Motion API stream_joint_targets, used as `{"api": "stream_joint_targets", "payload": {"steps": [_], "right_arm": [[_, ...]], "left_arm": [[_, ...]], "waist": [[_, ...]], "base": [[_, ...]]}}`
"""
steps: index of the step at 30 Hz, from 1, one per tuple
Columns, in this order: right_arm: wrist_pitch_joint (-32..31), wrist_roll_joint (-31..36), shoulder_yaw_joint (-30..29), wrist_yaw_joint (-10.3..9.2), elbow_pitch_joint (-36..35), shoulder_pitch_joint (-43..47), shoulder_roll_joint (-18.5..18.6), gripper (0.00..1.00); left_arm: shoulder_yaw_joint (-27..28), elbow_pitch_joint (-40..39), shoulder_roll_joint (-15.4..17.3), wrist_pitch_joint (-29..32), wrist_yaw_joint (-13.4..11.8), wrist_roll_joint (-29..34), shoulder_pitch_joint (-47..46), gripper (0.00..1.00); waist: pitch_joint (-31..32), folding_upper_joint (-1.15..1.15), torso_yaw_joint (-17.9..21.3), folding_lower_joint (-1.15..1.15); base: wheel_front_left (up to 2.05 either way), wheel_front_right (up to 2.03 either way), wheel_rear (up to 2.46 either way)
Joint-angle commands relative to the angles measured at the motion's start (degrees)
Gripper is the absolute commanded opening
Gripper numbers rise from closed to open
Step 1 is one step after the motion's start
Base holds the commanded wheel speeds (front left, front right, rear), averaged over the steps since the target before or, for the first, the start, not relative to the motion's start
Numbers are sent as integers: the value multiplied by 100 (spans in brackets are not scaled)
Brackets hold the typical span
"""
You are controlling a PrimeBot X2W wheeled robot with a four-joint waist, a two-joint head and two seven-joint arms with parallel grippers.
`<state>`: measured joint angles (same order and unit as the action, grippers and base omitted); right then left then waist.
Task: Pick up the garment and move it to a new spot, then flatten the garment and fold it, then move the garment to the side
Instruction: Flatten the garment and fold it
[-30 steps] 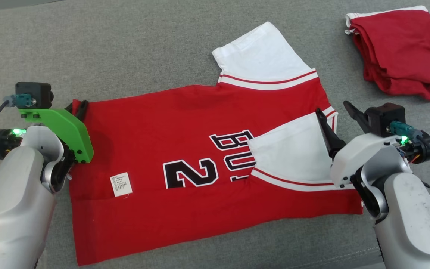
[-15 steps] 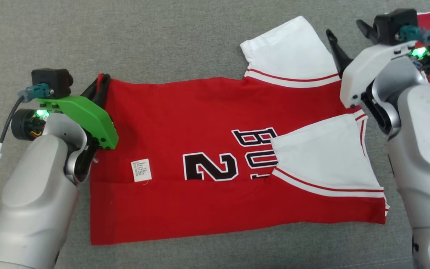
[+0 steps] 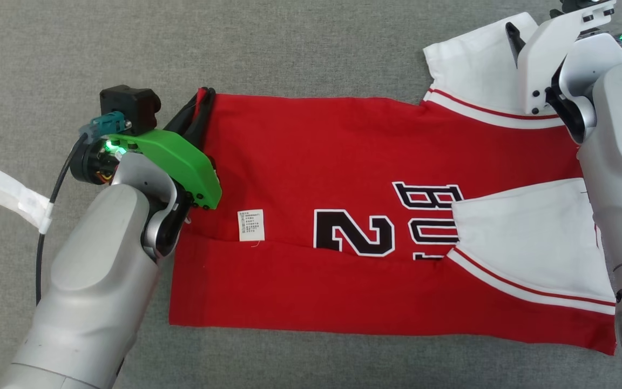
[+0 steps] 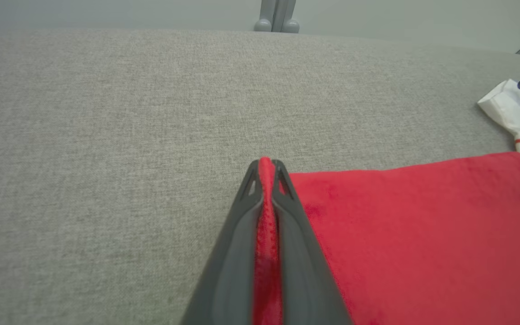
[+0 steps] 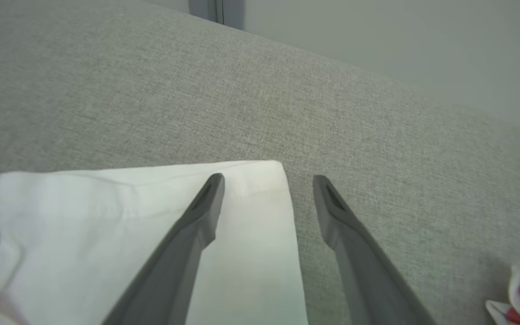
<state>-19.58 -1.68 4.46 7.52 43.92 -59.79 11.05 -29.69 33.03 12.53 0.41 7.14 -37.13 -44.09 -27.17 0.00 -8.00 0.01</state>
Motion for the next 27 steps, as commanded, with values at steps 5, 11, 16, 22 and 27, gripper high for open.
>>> {"api": "stream_joint_targets", "payload": {"steps": [5, 11, 16, 22, 27], "right_arm": [[75, 215, -80, -8, 537, -236, -6, 100], [144, 226, -17, -8, 980, -341, -58, 15], [398, 209, -25, -9, 1144, -451, -138, 0], [1098, 159, -30, -9, 1271, -506, -298, 0], [1610, 22, 147, -9, 1246, -249, -386, 0]], "left_arm": [[-70, 10, -49, -109, 26, -78, -95, 0], [-117, 80, -1, -153, 32, -106, -81, 0], [-126, 160, 65, -184, 34, -142, -86, 0], [-131, 285, 204, -282, 36, -128, -42, 0], [-148, 275, 351, -417, 37, -146, 203, 0]], "waist": [[-146, 0, -164, -1], [-96, 0, -126, -1], [3, 0, -36, -1], [247, 0, 147, -1], [546, 0, 301, -1]], "base": [[0, 0, 0], [0, 0, 0], [0, 0, 0], [0, 0, 0], [0, 0, 0]]}}
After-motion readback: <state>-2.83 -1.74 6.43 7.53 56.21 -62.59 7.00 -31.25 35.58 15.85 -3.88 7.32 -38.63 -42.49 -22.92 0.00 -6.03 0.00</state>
